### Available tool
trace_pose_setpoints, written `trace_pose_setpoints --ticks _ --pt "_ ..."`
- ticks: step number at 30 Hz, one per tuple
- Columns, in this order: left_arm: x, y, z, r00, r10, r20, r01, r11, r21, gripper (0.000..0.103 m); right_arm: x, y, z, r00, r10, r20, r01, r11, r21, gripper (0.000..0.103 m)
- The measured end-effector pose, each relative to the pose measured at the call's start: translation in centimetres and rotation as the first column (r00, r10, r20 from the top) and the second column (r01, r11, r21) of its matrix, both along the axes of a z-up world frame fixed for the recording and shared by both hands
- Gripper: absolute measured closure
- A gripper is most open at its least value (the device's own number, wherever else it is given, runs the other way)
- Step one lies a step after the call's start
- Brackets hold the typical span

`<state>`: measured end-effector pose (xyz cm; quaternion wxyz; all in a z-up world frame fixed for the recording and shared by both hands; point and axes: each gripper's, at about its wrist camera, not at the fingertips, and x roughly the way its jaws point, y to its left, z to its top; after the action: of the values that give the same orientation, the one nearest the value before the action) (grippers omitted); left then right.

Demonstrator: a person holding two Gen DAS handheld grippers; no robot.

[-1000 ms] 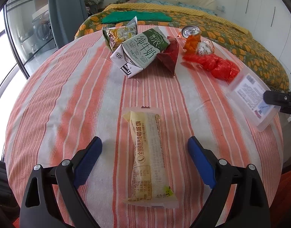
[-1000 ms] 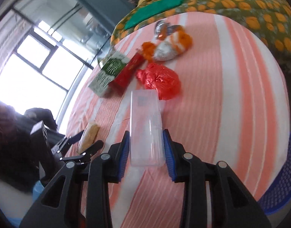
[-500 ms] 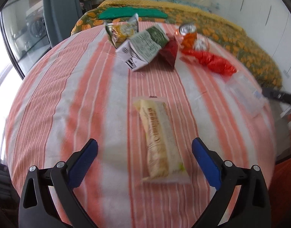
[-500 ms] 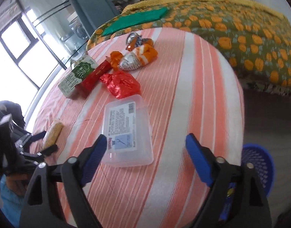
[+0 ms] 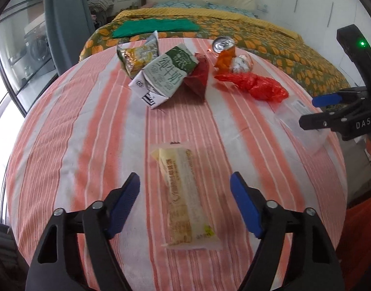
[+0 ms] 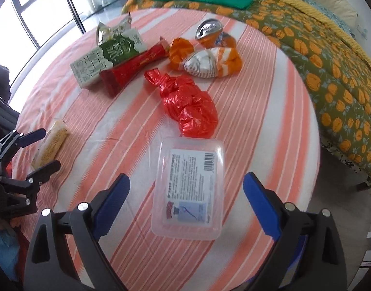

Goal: Collect trash
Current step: 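Grasp the bread packet with the left tool while the right tool grasps the clear plastic box, then carry bread packet and plastic box to the blue basket and open both tools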

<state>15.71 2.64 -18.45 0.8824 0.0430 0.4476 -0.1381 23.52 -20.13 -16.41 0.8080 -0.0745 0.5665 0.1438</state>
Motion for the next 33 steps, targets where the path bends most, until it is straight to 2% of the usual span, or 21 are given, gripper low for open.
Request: trace_pose_setpoints --ticks 2,3,4,6,9,13,18,20,25,29,33 --pt "0.2 0.4 -0.2 1.0 0.014 -0.008 -0.015 1.0 -0.018 0.039 0.3 0.5 -0.6 1.0 0.012 -0.02 -0.013 0.999 -0.037 0.024" --pt "0.3 0.5 -0.3 1.0 0.015 -0.014 -0.016 0.999 -0.029 0.05 0.3 0.5 -0.8 1.0 0.009 -0.024 -0.01 0.999 -0.052 0.044" --pt "0.4 0.6 -0.3 1.0 0.015 -0.018 -0.016 0.999 -0.038 0.064 0.3 0.4 -0.9 1.0 0.004 -0.025 -0.005 0.999 -0.054 0.043" --pt "0.3 0.8 -0.3 1.0 0.018 -0.022 -0.019 0.998 -0.053 0.08 -0.2 0.0 -0.6 1.0 0.003 -0.019 -0.004 1.0 -0.026 0.044" --pt "-0.1 1.7 0.2 0.999 0.036 -0.012 -0.037 0.994 -0.105 0.083 -1.7 -0.6 0.8 1.0 0.003 0.031 -0.004 1.0 0.014 0.044" --pt "-1.0 2.7 1.4 0.999 0.036 0.013 -0.032 0.975 -0.219 0.084 -3.9 -2.3 2.9 0.995 -0.011 0.103 -0.003 0.991 0.133 0.043" --pt "-1.9 2.4 2.1 0.999 0.034 0.039 -0.021 0.955 -0.295 0.085 -5.9 -5.4 3.9 0.987 -0.073 0.141 0.025 0.949 0.314 0.043" --pt "-2.0 1.8 2.2 0.999 0.037 0.036 -0.025 0.953 -0.303 0.085 -6.5 -6.7 4.1 0.984 -0.099 0.147 0.041 0.934 0.355 0.043" --pt "-3.2 -1.7 3.1 0.999 -0.021 0.035 0.031 0.947 -0.319 0.085 -7.9 -12.1 4.4 0.968 -0.188 0.168 0.114 0.921 0.372 0.043" --pt "-4.4 -7.4 4.2 0.992 -0.119 0.037 0.125 0.932 -0.34 0.085 -8.7 -18.1 3.8 0.945 -0.281 0.168 0.214 0.919 0.331 0.043" --pt "-5.2 -14.4 5.7 0.968 -0.248 0.041 0.246 0.898 -0.366 0.085 -9.8 -23.2 2.7 0.923 -0.355 0.151 0.296 0.903 0.312 0.043"
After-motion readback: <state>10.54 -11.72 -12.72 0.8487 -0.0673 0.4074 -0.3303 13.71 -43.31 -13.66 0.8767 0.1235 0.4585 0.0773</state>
